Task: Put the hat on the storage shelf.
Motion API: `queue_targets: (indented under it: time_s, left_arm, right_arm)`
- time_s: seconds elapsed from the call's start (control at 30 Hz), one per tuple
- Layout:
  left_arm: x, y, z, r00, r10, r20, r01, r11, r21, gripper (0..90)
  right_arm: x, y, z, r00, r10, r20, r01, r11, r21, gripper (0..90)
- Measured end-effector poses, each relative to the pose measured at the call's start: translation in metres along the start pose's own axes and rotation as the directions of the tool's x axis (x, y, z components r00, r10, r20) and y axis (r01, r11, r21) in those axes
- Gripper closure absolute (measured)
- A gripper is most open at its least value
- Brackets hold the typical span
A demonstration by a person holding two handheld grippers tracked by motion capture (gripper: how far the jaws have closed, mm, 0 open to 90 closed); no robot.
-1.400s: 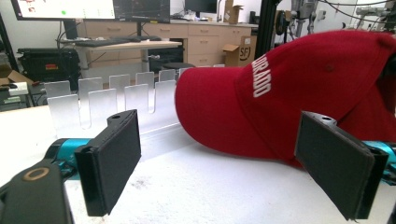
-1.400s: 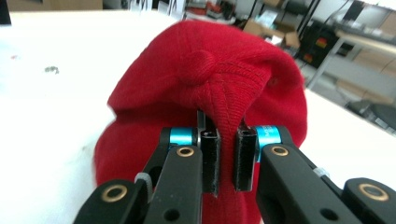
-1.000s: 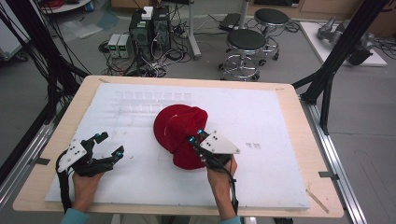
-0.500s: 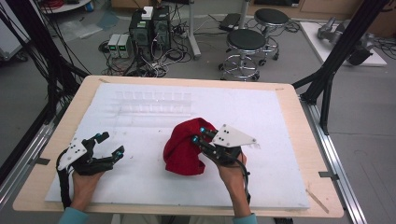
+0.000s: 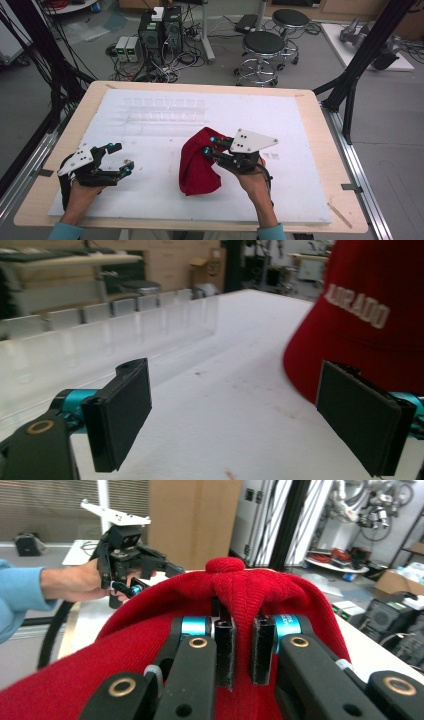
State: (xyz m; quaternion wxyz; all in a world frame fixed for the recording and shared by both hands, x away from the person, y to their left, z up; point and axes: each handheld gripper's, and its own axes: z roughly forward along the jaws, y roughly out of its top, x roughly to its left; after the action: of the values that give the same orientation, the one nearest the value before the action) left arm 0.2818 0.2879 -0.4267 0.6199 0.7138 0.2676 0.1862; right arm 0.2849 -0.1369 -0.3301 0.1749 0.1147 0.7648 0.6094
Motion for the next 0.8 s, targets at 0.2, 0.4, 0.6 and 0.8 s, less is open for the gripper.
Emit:
queue_targets:
  time_s: [0.2,0.4,0.6,0.8]
  left_arm:
    - [-0.007,0.031,0.005,0.9948,0.014,0.101,-0.017,0.9995,0.025,14.7]
    - [-0.019,0.063,0.014,0.9809,0.064,0.184,-0.063,0.998,-0.009,14.8]
    - [-0.031,0.084,0.03,0.9594,0.063,0.275,-0.063,0.998,-0.007,14.8]
    - [-0.043,0.1,0.047,0.9324,0.09,0.35,-0.095,0.9954,-0.001,14.8]
  right_arm:
    - [0.0,0.006,0.004,0.9997,-0.017,-0.015,0.017,0.9999,0.004,84.2]
    - [-0.002,0.015,0.008,0.9989,-0.018,-0.043,0.018,0.9998,-0.003,84.1]
    - [-0.004,0.022,0.011,0.9973,-0.031,-0.066,0.032,0.9995,0.01,84.1]
    - [-0.005,0.027,0.013,0.9958,-0.038,-0.084,0.04,0.999,0.02,84.1]
